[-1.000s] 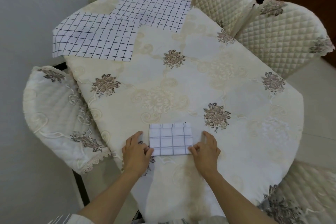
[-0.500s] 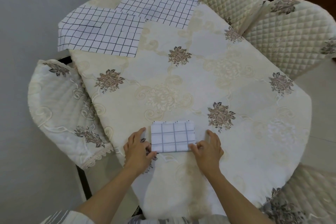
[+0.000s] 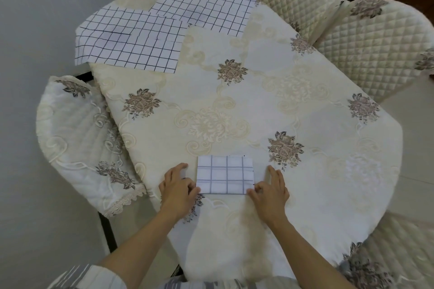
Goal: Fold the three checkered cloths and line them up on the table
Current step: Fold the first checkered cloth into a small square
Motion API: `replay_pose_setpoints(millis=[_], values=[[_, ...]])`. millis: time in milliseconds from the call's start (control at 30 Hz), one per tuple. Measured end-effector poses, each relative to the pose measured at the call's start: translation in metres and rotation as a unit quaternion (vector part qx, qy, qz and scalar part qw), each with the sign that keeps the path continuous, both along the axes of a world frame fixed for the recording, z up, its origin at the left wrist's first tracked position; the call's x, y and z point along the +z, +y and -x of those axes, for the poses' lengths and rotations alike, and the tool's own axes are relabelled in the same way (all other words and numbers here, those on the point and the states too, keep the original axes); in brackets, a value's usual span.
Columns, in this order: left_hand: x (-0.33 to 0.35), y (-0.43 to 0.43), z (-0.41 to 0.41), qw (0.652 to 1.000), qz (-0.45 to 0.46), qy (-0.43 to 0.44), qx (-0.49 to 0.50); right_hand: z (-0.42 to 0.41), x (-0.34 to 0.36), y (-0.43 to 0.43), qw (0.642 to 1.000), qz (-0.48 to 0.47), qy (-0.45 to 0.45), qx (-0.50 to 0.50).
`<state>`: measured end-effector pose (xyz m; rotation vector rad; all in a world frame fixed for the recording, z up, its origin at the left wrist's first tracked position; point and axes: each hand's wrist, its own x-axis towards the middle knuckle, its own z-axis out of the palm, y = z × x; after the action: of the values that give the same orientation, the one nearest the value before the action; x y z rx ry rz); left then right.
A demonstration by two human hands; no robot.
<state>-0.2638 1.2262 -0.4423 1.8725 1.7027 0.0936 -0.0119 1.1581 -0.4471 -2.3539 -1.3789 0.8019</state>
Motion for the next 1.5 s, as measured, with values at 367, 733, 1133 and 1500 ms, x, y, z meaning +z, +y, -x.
replay_pose_setpoints(millis=[367, 733, 1133, 1500], values=[[0.008, -0.004, -0.01, 0.999, -0.022, 0.044, 0.005, 0.006, -0.002, 0.004, 1.0, 0.003, -0.02, -0.016], [0.014, 0.001, -0.021, 0.995, -0.052, 0.084, 0.007, 0.012, 0.003, 0.01, 0.998, -0.024, -0.051, -0.025], [0.022, 0.035, -0.021, 0.962, 0.012, 0.201, -0.182, 0.065, 0.005, 0.042, 0.967, 0.036, -0.15, 0.204], [0.018, 0.042, -0.012, 0.957, 0.018, 0.219, -0.188, 0.04, 0.006, 0.055, 0.958, 0.083, -0.162, 0.22]])
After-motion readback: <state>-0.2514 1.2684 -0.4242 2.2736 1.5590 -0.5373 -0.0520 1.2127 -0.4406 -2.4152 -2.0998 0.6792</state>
